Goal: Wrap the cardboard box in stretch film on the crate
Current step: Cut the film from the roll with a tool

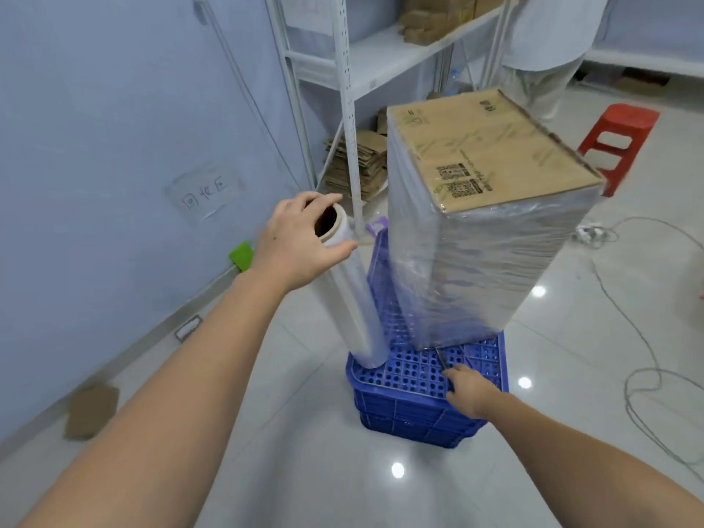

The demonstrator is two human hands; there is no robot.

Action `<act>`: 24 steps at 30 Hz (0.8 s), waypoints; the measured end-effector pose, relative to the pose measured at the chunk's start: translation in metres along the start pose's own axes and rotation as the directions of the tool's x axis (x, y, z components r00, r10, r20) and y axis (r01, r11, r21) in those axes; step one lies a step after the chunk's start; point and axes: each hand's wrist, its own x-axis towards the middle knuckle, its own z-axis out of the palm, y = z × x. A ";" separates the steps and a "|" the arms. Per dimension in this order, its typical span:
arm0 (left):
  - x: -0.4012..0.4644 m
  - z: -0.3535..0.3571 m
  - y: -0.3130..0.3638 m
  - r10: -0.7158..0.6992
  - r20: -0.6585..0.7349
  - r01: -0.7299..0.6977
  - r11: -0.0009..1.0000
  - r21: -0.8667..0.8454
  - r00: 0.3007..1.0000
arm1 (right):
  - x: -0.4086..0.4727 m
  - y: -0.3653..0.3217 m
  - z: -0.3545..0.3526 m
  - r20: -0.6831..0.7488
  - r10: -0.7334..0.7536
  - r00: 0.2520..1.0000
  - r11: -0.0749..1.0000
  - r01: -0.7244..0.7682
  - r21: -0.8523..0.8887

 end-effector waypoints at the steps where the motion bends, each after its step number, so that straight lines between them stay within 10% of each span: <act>1: -0.001 0.001 0.001 -0.010 -0.014 0.010 1.000 0.002 1.000 | 0.007 0.001 0.003 0.023 -0.001 1.000 1.000 0.001 0.003; 24: 0.001 0.022 0.037 -0.019 -0.109 0.027 0.997 0.075 0.994 | 0.076 0.057 0.075 0.162 0.056 0.985 0.998 -0.055 -0.010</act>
